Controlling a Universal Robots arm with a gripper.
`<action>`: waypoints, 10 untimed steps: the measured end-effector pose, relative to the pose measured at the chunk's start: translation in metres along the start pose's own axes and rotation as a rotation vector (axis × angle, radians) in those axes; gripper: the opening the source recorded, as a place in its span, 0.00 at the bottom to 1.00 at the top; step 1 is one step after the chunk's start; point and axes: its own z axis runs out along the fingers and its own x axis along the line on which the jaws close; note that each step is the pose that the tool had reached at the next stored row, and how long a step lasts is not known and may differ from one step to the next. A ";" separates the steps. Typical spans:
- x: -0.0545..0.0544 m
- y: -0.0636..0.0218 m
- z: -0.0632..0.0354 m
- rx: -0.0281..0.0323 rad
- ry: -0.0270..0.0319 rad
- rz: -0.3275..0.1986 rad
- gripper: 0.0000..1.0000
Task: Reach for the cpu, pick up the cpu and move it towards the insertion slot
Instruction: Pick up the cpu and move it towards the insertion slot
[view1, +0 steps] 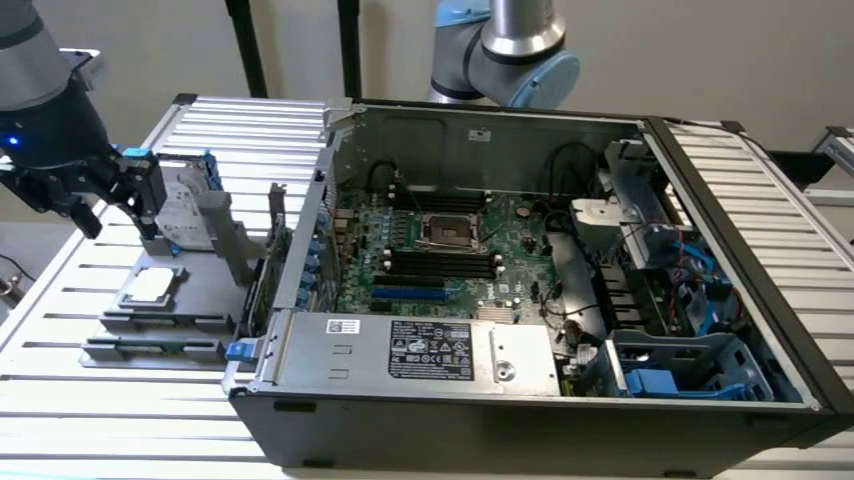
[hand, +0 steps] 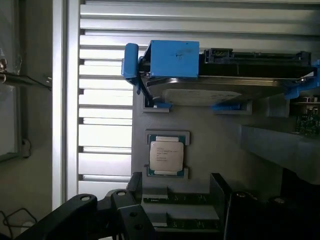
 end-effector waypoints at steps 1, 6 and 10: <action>0.000 -0.0001 0.0018 0.0000 -0.0001 0.000 0.65; 0.000 -0.0009 0.0109 -0.0001 -0.0002 0.000 0.65; 0.000 -0.0015 0.0182 0.0000 0.0000 0.000 0.65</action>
